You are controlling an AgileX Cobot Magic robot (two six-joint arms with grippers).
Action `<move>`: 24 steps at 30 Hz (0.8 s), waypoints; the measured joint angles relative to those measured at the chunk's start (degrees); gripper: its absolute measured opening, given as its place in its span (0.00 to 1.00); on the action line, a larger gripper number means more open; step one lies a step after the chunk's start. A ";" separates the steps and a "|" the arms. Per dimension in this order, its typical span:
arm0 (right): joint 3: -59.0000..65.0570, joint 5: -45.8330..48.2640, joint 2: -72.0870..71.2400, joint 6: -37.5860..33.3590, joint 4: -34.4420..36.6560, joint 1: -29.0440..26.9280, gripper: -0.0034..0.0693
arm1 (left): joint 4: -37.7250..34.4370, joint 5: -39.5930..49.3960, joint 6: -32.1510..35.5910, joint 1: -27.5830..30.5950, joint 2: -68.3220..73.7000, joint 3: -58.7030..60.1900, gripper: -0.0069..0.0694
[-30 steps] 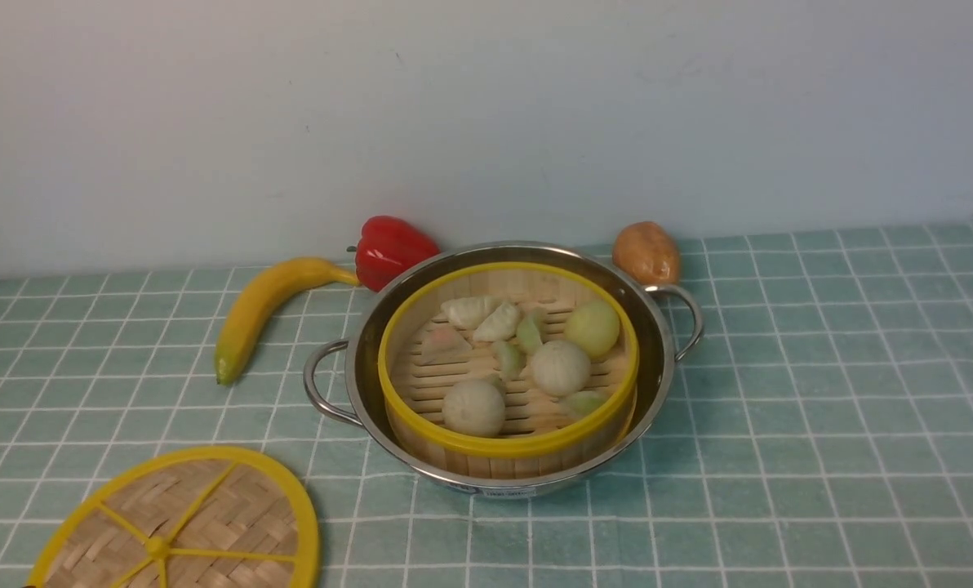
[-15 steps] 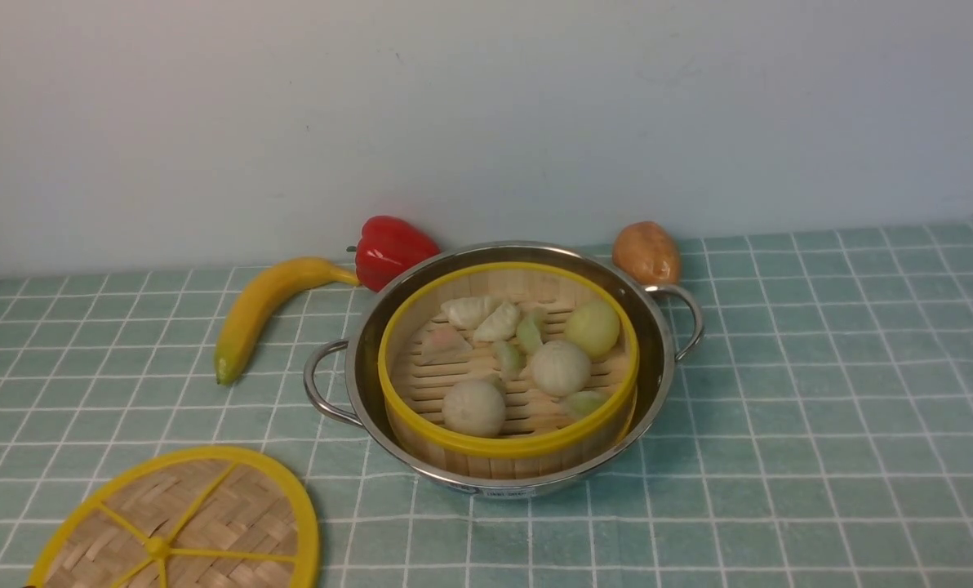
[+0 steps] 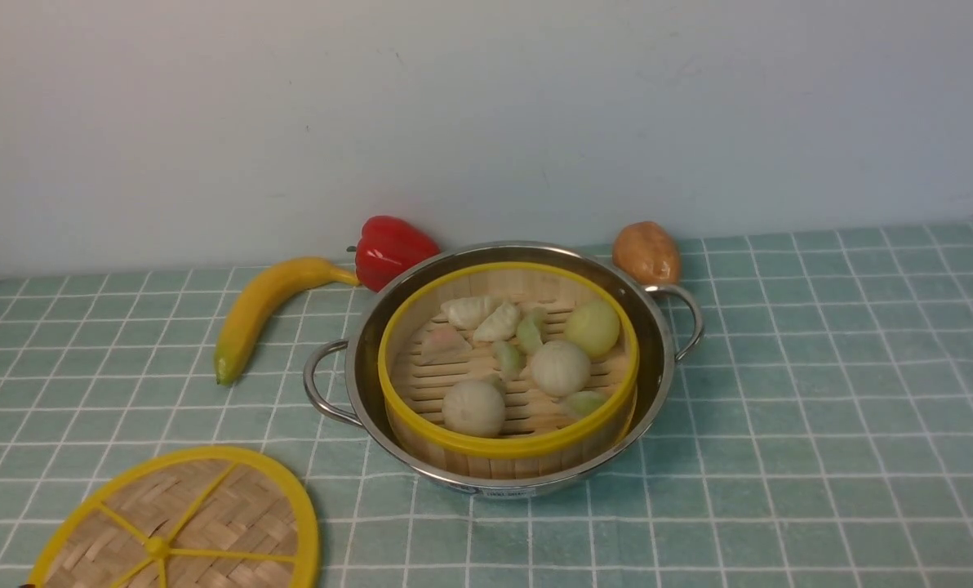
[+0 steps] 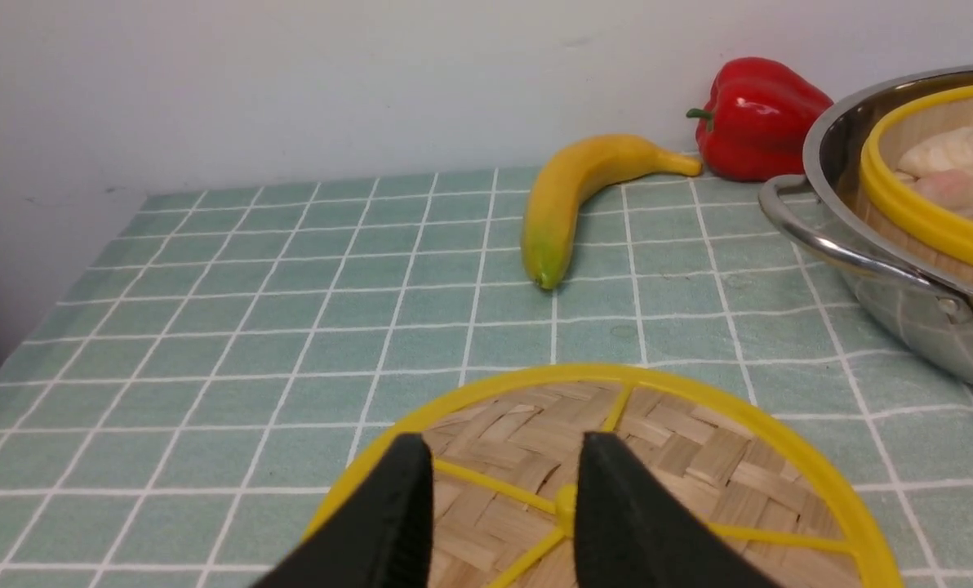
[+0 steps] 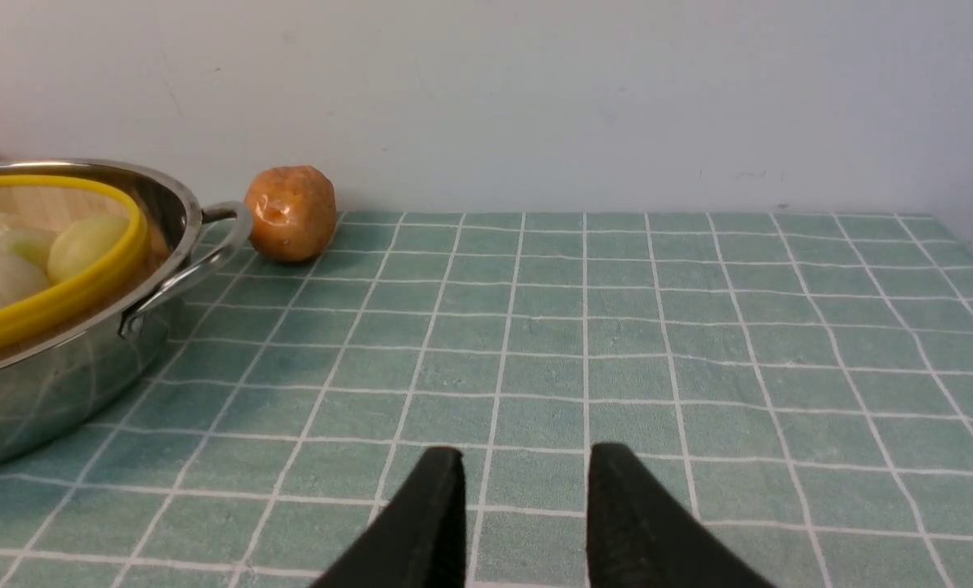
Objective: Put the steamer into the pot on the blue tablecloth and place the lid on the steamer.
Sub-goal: 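Grasp the bamboo steamer lid lying on the table by its centre knob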
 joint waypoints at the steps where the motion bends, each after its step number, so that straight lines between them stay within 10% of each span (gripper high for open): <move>1: 0.00 0.00 0.00 0.00 0.00 0.00 0.38 | -1.72 -1.51 -0.75 0.00 0.00 0.02 0.41; 14: 0.00 0.00 0.00 0.05 0.00 0.00 0.38 | -27.48 -12.64 -5.97 0.00 0.00 -0.97 0.41; 20: 0.00 0.00 0.00 0.05 0.00 0.00 0.38 | -26.86 2.70 -3.16 0.00 2.11 -13.72 0.41; 24: 0.00 0.00 0.00 0.05 0.02 0.00 0.38 | -18.69 29.18 -1.21 0.00 12.10 -29.02 0.41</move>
